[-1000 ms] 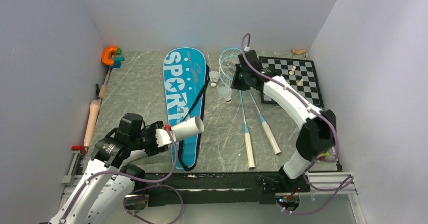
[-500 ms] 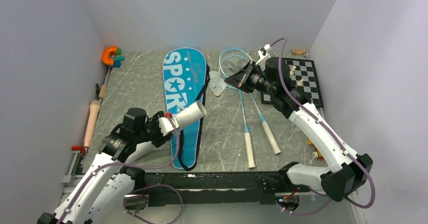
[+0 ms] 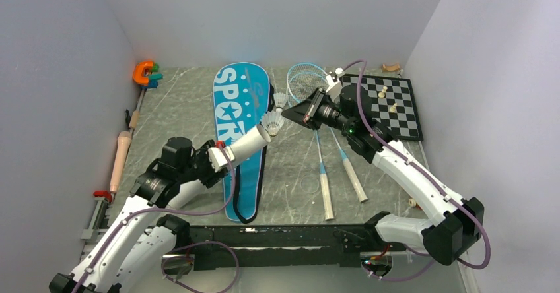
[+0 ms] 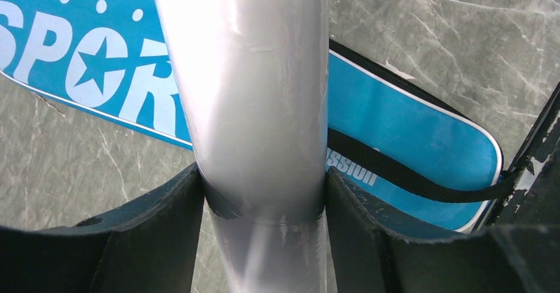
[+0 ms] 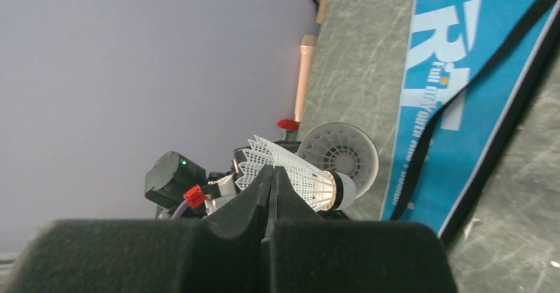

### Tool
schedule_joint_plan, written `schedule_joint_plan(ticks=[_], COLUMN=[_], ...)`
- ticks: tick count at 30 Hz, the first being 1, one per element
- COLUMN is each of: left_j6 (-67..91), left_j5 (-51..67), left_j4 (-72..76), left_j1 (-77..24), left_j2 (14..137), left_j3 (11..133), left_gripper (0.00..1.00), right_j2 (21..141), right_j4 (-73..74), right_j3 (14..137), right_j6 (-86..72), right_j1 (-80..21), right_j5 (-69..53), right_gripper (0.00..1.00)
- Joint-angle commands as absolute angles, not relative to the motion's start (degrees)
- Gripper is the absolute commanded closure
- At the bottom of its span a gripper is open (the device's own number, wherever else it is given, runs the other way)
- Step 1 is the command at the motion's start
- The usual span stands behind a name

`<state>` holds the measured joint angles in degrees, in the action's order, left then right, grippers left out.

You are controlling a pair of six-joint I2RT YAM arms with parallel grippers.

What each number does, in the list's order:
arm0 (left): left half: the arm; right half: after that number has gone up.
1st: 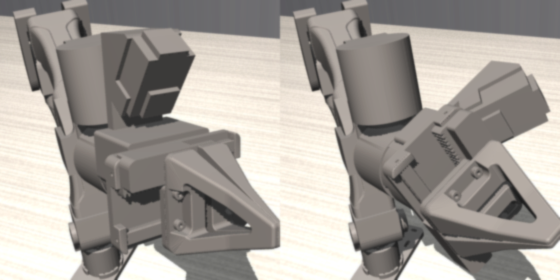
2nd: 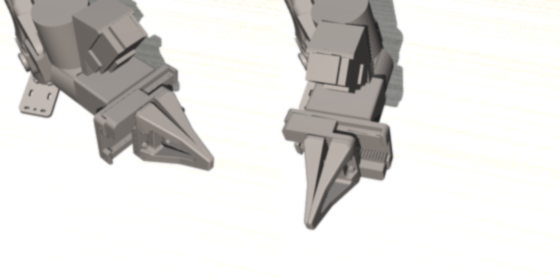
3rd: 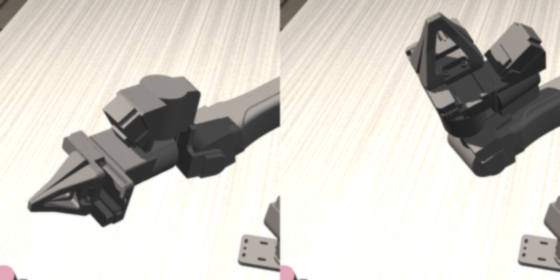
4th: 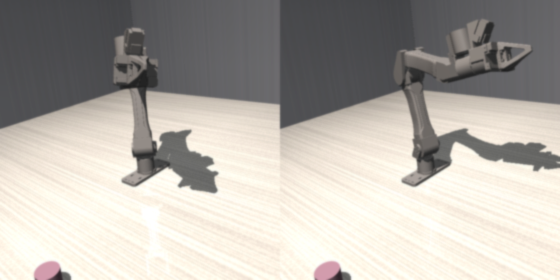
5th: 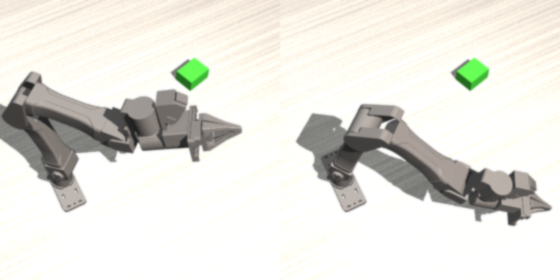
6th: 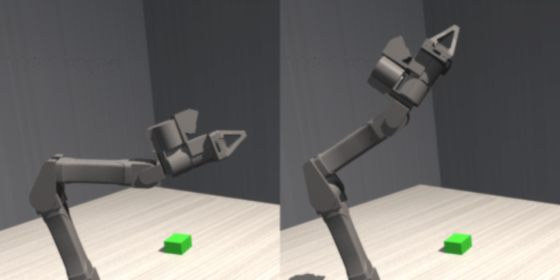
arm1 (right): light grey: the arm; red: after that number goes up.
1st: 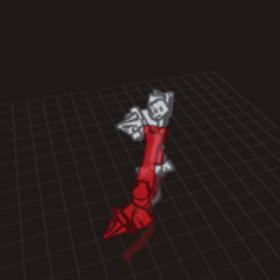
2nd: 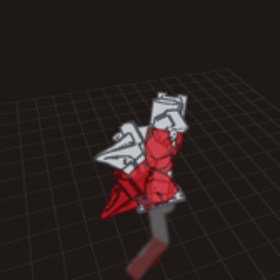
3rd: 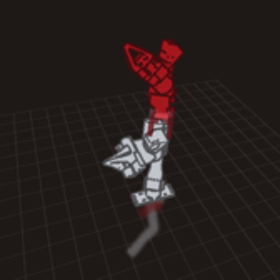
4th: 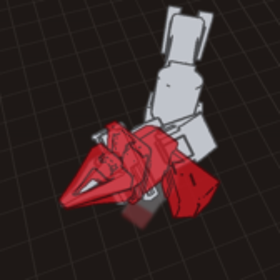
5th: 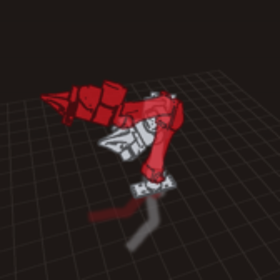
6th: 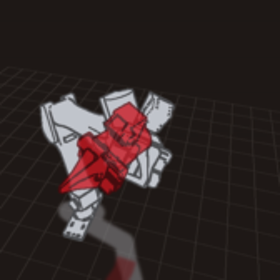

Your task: Pack up the badminton gear

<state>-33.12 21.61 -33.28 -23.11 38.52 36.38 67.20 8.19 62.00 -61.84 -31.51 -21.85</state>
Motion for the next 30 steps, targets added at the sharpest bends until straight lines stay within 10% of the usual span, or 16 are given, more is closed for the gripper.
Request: schedule_joint_plan(ticks=[1, 30], left_j6=[-31.7, -33.5], left_j5=[23.6, 25.1], left_j4=[-30.1, -32.6], left_j1=[-23.2, -23.2], left_j2=[38.5, 37.1], left_j3=[40.2, 44.3], left_gripper=[0.54, 0.54], right_j2=[67.7, 71.8], right_j4=[-1.7, -10.0], right_j3=[61.0, 55.7], right_j6=[-66.5, -71.7], right_j1=[-32.1, -35.8], right_j5=[-24.0, -25.1], right_gripper=[1.0, 1.0])
